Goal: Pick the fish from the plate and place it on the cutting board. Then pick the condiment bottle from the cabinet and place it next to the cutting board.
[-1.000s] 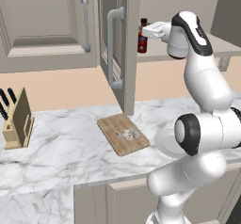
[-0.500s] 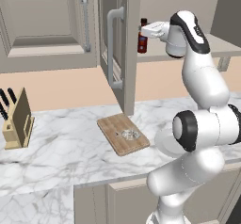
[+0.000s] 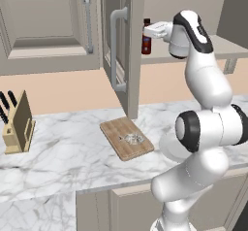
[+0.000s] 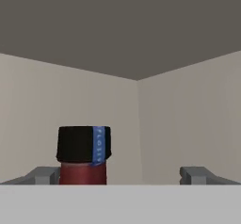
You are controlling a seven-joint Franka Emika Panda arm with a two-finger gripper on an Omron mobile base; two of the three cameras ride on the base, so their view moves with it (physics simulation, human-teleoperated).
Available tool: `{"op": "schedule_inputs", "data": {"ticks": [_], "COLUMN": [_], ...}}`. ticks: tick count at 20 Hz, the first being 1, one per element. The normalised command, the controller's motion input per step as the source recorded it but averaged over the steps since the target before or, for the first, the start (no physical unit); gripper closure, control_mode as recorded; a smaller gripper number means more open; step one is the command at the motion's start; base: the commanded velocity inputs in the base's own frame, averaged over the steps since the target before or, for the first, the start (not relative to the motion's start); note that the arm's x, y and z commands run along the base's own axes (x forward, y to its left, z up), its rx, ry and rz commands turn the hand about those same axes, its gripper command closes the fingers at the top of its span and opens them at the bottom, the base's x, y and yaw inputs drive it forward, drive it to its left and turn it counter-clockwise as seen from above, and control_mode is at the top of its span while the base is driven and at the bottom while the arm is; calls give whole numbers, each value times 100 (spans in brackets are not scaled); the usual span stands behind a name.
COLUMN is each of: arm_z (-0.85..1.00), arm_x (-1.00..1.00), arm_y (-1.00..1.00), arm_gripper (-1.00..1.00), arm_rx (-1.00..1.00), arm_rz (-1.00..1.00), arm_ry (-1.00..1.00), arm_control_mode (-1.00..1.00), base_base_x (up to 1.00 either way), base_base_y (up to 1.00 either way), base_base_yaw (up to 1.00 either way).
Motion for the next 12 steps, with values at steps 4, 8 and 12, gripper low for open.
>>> {"op": "schedule_inputs", "data": {"ticks": [4,8,12], "arm_z": [-3,0,0], "arm_x": [13,0,-4], "arm_y": [2,1,0], "arm_gripper": [-100,-100,100], "arm_rx": [0,0,0], "arm_rz": [0,0,0], "arm_ry": [0,0,0], "arm_control_mode": [-100,-100,-100], "base_base_x": [0,0,0], "base_base_y": [0,0,0], "base_base_yaw": [0,0,0]}}
